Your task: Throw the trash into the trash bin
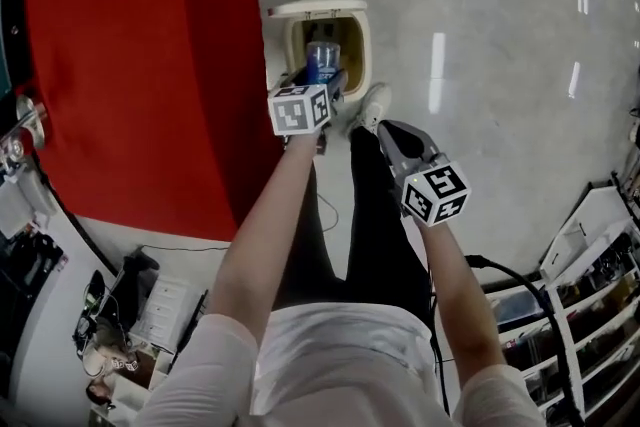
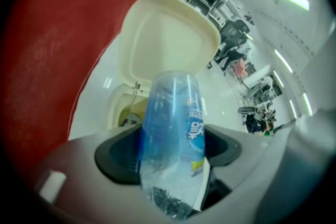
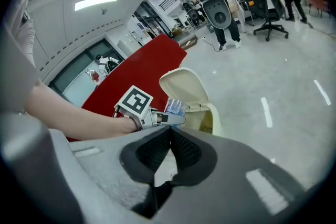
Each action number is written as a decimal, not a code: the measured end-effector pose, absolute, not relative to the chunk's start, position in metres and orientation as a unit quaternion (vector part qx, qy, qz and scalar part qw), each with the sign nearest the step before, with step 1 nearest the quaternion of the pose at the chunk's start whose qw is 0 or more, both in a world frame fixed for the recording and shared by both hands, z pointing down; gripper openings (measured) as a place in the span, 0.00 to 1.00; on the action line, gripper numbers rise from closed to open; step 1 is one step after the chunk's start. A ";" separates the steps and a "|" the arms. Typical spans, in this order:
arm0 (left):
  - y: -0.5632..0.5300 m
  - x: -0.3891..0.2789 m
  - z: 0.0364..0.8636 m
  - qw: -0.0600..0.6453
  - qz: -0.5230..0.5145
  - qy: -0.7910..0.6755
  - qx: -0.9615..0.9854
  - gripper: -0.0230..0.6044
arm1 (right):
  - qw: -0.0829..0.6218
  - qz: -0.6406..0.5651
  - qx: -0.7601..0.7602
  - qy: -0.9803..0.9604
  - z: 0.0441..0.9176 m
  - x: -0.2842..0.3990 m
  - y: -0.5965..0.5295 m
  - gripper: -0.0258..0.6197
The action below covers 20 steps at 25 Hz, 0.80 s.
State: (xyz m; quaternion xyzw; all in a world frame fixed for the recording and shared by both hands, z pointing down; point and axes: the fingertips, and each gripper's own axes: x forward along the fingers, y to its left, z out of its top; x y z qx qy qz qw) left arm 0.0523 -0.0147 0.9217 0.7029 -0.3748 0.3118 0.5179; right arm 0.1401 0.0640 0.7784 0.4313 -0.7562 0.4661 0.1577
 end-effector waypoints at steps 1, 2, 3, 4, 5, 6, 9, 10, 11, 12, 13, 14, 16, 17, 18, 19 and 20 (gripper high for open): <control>-0.013 0.052 0.936 0.522 0.313 -0.375 0.699 0.61 | 0.155 0.469 0.431 -0.755 0.791 0.140 0.063 0.04; -0.011 0.051 0.949 0.527 0.314 -0.377 0.694 0.61 | 0.154 0.472 0.429 -0.754 0.803 0.139 0.062 0.04; -0.010 0.049 0.961 0.531 0.315 -0.382 0.687 0.61 | 0.154 0.476 0.426 -0.754 0.815 0.139 0.062 0.04; -0.011 0.047 0.971 0.536 0.316 -0.388 0.681 0.61 | 0.155 0.480 0.422 -0.753 0.824 0.139 0.061 0.04; -0.013 0.045 0.980 0.539 0.315 -0.393 0.675 0.61 | 0.156 0.482 0.418 -0.754 0.833 0.140 0.060 0.04; -0.017 0.044 0.988 0.541 0.314 -0.397 0.672 0.61 | 0.157 0.483 0.416 -0.755 0.840 0.141 0.059 0.04; -0.024 0.041 1.013 0.545 0.308 -0.402 0.668 0.62 | 0.160 0.484 0.413 -0.755 0.856 0.145 0.061 0.04; -0.026 0.039 1.019 0.545 0.308 -0.404 0.667 0.62 | 0.161 0.486 0.413 -0.753 0.860 0.146 0.063 0.04; -0.029 0.037 1.023 0.545 0.308 -0.407 0.665 0.63 | 0.162 0.488 0.414 -0.751 0.864 0.148 0.065 0.04; -0.033 0.036 1.025 0.543 0.307 -0.410 0.665 0.65 | 0.162 0.490 0.415 -0.750 0.866 0.150 0.067 0.04; -0.035 0.036 1.024 0.541 0.305 -0.412 0.666 0.67 | 0.162 0.492 0.416 -0.748 0.867 0.153 0.070 0.04; -0.037 0.036 1.021 0.541 0.303 -0.413 0.667 0.69 | 0.162 0.493 0.417 -0.746 0.866 0.155 0.073 0.04; -0.035 0.037 1.008 0.539 0.300 -0.417 0.668 0.69 | 0.162 0.494 0.418 -0.745 0.858 0.160 0.079 0.04; -0.033 0.036 1.001 0.538 0.299 -0.419 0.668 0.69 | 0.162 0.494 0.420 -0.744 0.854 0.161 0.081 0.04; -0.031 0.036 0.996 0.538 0.296 -0.420 0.668 0.69 | 0.161 0.493 0.422 -0.744 0.851 0.162 0.082 0.04; -0.028 0.036 0.994 0.539 0.295 -0.421 0.667 0.69 | 0.161 0.492 0.424 -0.744 0.851 0.163 0.082 0.04; -0.025 0.036 0.996 0.540 0.294 -0.421 0.667 0.69 | 0.161 0.491 0.426 -0.743 0.853 0.164 0.080 0.04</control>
